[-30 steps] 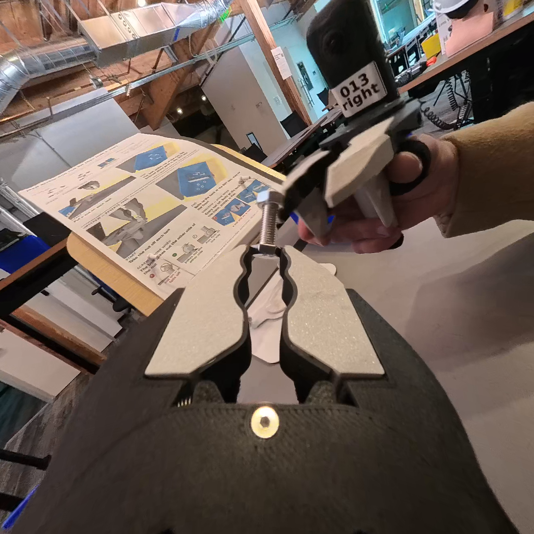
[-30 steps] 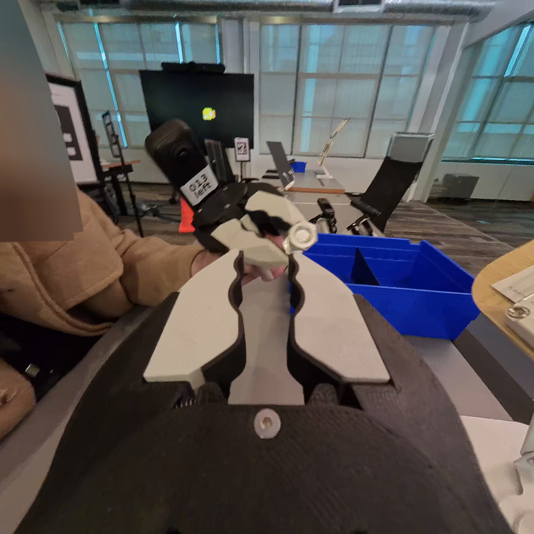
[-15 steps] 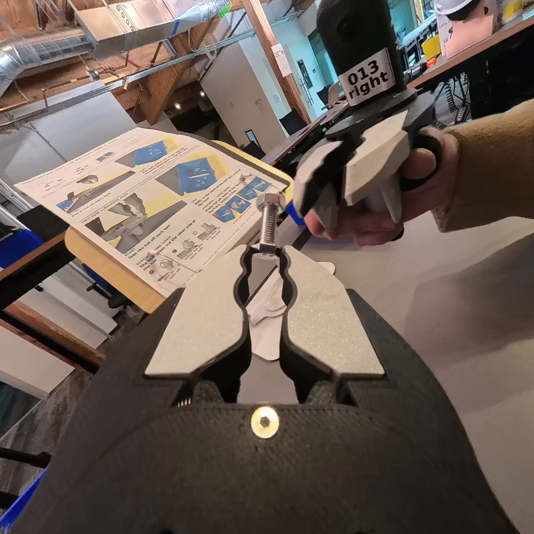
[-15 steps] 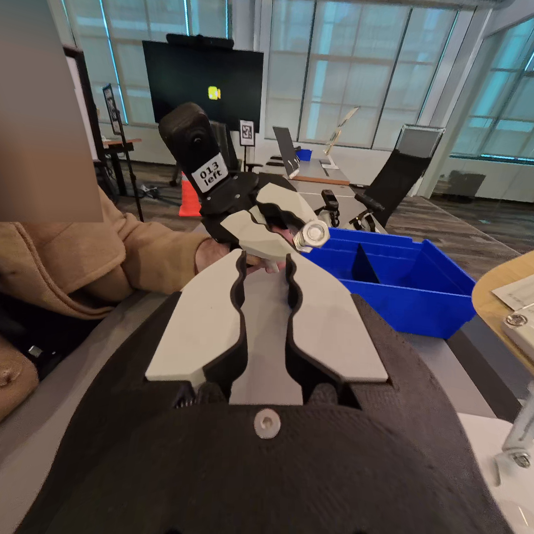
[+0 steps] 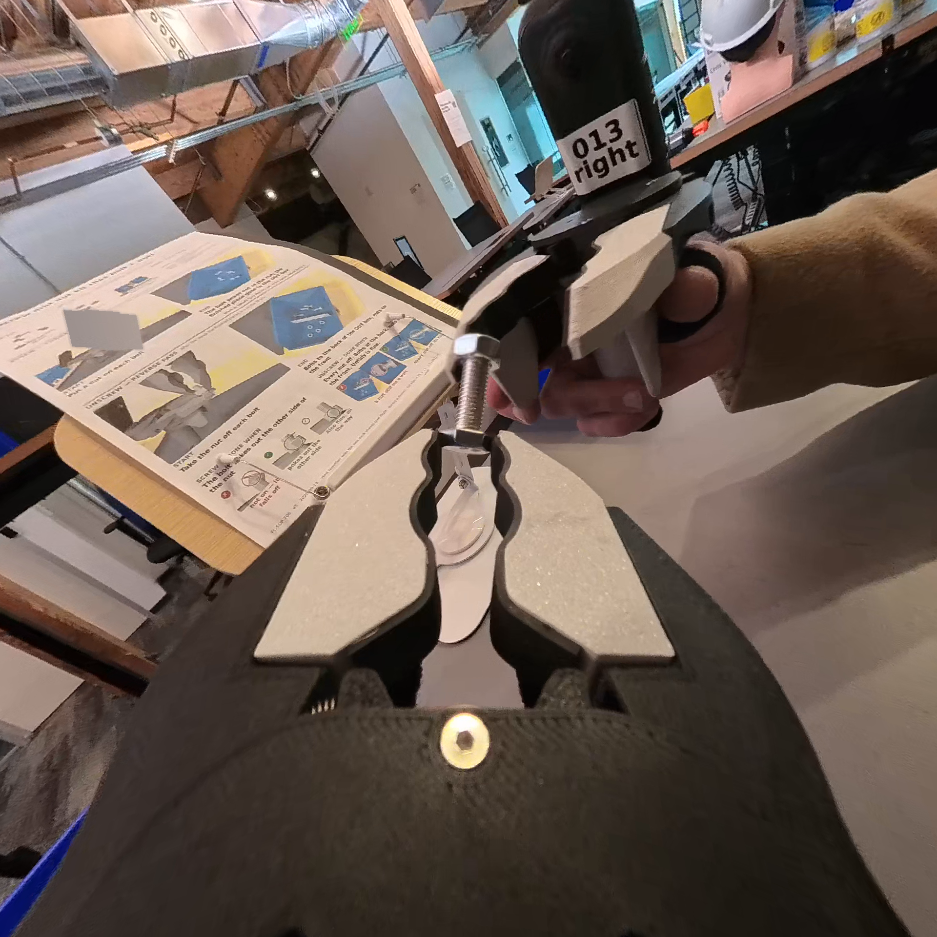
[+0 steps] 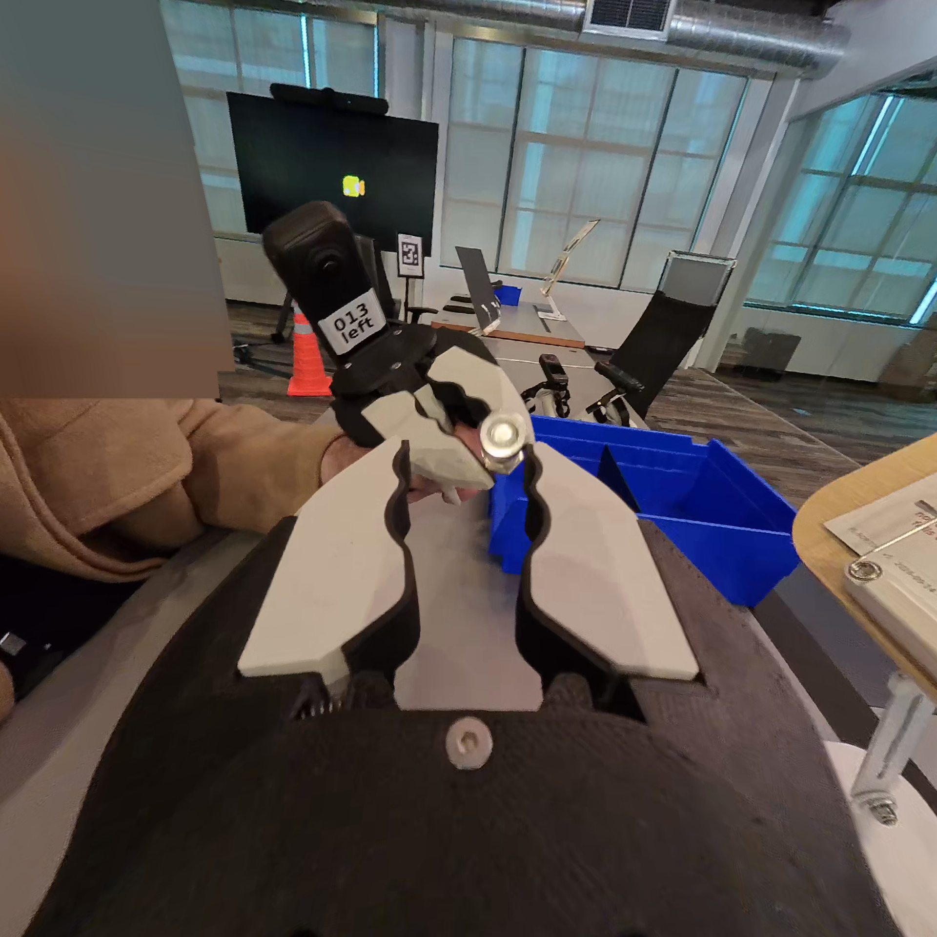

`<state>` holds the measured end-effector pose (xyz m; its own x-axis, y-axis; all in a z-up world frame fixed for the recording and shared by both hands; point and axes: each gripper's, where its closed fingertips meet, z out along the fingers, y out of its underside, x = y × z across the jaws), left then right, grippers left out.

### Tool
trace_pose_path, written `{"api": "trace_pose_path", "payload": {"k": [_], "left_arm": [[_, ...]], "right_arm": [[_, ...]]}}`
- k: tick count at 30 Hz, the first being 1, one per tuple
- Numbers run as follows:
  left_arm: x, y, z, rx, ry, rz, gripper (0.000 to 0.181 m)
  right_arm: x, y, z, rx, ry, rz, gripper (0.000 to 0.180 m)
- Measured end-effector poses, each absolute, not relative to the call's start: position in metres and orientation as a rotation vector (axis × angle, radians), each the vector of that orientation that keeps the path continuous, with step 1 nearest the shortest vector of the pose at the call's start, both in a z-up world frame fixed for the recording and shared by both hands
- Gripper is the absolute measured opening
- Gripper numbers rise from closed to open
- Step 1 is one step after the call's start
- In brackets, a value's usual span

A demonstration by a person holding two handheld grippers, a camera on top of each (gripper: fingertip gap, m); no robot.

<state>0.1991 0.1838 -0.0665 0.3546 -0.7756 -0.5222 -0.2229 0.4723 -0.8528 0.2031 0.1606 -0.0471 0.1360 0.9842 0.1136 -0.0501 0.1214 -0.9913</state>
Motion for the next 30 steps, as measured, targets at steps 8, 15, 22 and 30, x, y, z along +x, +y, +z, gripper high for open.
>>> {"api": "trace_pose_path", "payload": {"k": [8, 15, 22, 30], "left_arm": [[0.191, 0.185, -0.059, -1.060, 1.156, -0.546, 0.018], [0.203, 0.174, -0.067, -1.057, 1.214, -0.627, 0.018], [0.189, 0.184, -0.058, -1.076, 1.133, -0.676, 0.018], [0.199, 0.176, -0.065, -1.072, 1.190, -0.675, 0.018]], "right_arm": [[0.208, 0.166, -0.049, -1.167, -1.133, 1.007, 0.037], [0.206, 0.156, -0.042, -1.086, -1.152, 0.987, 0.043], [0.205, 0.148, -0.050, -1.102, -1.237, 1.010, 0.022], [0.209, 0.160, -0.039, -1.086, -1.119, 0.976, 0.039]]}}
